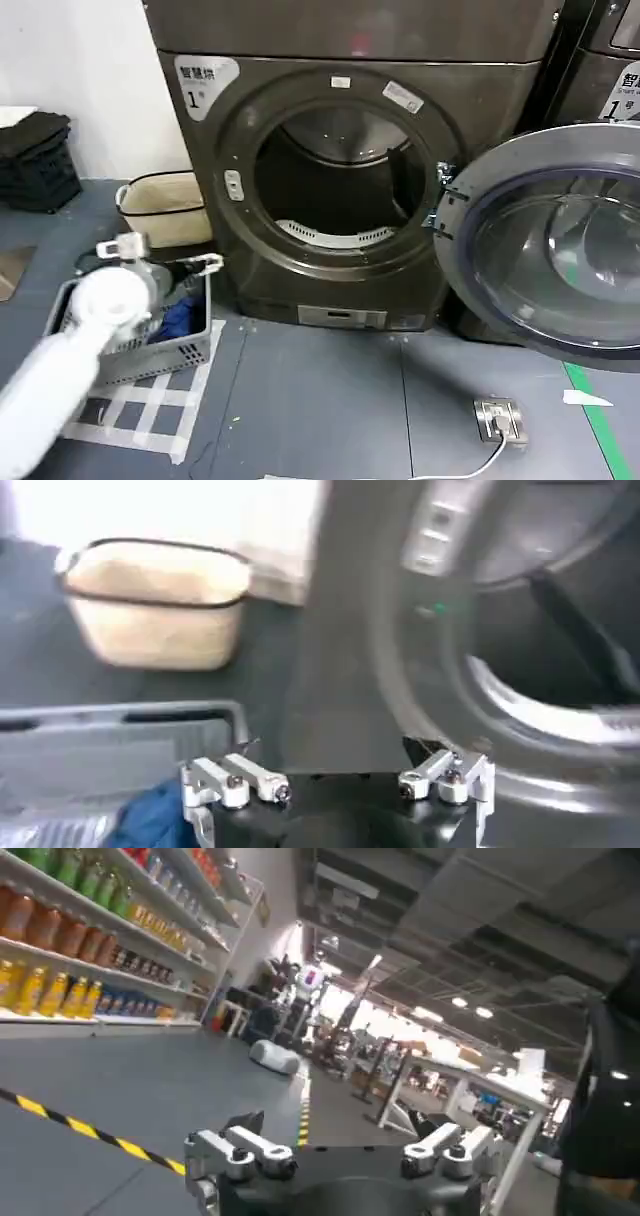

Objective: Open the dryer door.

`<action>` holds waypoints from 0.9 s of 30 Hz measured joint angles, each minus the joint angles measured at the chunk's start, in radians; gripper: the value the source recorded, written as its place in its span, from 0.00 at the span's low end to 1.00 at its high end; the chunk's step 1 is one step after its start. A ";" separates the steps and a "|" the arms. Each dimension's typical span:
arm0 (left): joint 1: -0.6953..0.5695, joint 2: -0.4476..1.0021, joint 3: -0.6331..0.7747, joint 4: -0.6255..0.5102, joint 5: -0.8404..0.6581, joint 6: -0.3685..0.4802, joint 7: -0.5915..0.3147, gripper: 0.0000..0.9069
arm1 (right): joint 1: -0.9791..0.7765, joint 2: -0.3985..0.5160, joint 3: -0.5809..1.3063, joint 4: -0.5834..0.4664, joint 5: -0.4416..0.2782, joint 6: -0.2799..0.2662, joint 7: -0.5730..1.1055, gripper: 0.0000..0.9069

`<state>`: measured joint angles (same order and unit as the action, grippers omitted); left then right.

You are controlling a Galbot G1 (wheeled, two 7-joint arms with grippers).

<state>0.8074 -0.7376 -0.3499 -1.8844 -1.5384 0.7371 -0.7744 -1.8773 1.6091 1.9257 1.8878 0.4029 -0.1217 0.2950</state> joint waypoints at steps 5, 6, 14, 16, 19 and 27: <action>-0.034 0.055 -0.018 0.085 -0.152 0.000 -0.116 1.00 | 0.008 0.000 -0.021 -0.006 0.000 0.000 -0.005 1.00; -0.041 0.064 -0.017 0.101 -0.173 -0.001 -0.135 1.00 | 0.008 0.000 -0.023 -0.006 0.000 -0.001 -0.006 1.00; -0.101 0.134 0.010 0.229 -0.360 -0.001 -0.234 1.00 | 0.020 0.000 -0.041 -0.002 -0.001 -0.001 -0.012 1.00; -0.107 0.152 0.010 0.255 -0.393 -0.001 -0.246 1.00 | 0.022 0.000 -0.047 0.000 -0.001 -0.002 -0.012 1.00; -0.108 0.178 0.006 0.290 -0.455 -0.001 -0.266 1.00 | 0.027 0.000 -0.052 0.007 -0.002 -0.003 -0.012 1.00; -0.085 0.208 -0.022 0.354 -0.591 -0.001 -0.303 1.00 | 0.031 0.000 -0.058 0.013 0.007 -0.004 -0.015 1.00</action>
<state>0.7226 -0.5298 -0.3724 -1.5307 -2.1293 0.7362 -1.0776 -1.8461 1.6091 1.8677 1.9011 0.4097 -0.1252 0.2800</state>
